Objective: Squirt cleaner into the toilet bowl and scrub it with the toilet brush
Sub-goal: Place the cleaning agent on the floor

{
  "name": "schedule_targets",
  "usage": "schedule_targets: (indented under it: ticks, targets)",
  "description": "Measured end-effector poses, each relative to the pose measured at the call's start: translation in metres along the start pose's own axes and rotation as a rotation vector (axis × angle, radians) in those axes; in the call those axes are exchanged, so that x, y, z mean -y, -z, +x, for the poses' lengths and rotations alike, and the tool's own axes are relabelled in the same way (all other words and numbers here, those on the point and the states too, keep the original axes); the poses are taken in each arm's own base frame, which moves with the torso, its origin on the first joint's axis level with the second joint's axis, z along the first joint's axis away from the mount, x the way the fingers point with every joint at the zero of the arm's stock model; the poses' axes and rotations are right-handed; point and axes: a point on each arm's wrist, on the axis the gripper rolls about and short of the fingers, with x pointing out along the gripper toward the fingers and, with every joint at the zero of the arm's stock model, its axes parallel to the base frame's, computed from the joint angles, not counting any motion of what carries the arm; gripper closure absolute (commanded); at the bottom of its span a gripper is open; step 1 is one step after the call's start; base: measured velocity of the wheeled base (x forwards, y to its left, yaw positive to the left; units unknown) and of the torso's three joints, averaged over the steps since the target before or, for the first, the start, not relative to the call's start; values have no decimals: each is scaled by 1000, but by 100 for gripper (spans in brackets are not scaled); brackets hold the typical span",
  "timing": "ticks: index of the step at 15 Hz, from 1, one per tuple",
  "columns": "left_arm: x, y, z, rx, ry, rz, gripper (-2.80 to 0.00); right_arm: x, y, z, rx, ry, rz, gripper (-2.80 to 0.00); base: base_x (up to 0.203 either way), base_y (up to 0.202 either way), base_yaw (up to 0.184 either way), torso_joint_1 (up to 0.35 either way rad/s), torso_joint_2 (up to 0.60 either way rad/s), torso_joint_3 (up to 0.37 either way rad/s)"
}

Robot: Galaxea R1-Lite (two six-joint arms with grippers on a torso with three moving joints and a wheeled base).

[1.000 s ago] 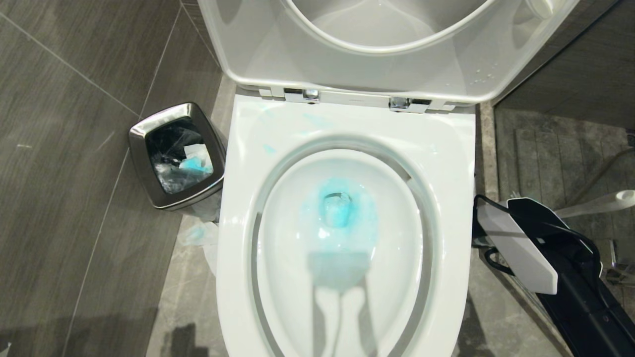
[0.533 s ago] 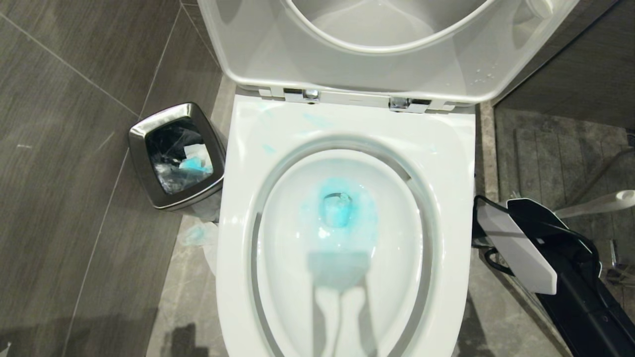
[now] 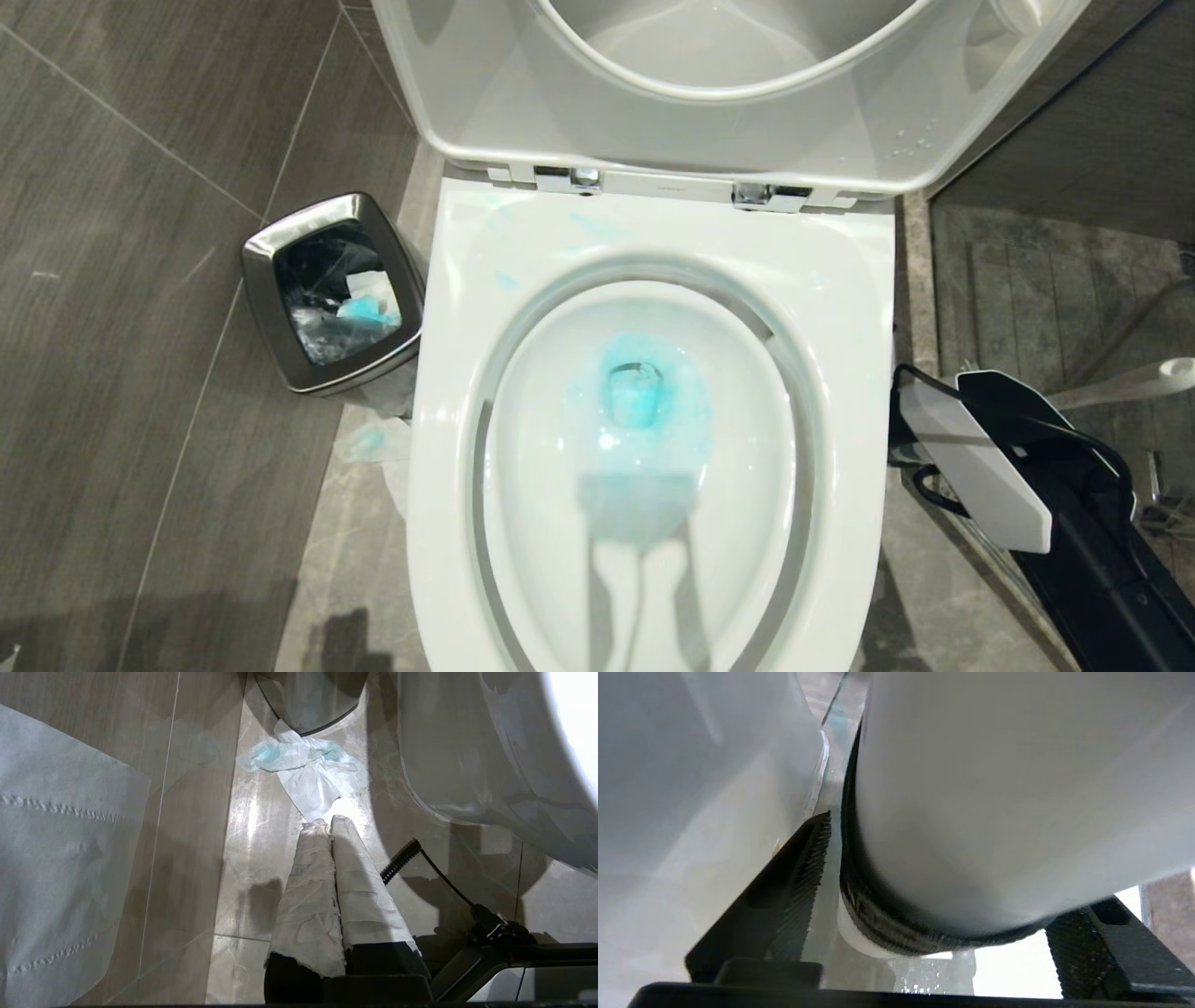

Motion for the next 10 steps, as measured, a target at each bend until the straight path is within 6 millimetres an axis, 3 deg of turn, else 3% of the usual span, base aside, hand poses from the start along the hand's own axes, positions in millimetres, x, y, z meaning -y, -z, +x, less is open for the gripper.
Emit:
schedule_targets:
  ticks: [3,8,10]
  targets:
    - [0,0,0,0,0,0,0,1,-2,-2,9,4,-6,-280,0,0,0,0,0,0]
    - [0,0,0,0,0,2,0,3,13,-26,-121,-15,-38,-280,0,0,0,0,0,0]
    - [0,0,0,0,0,2,0,8,10,-31,-120,-4,-42,-280,0,0,0,0,0,0]
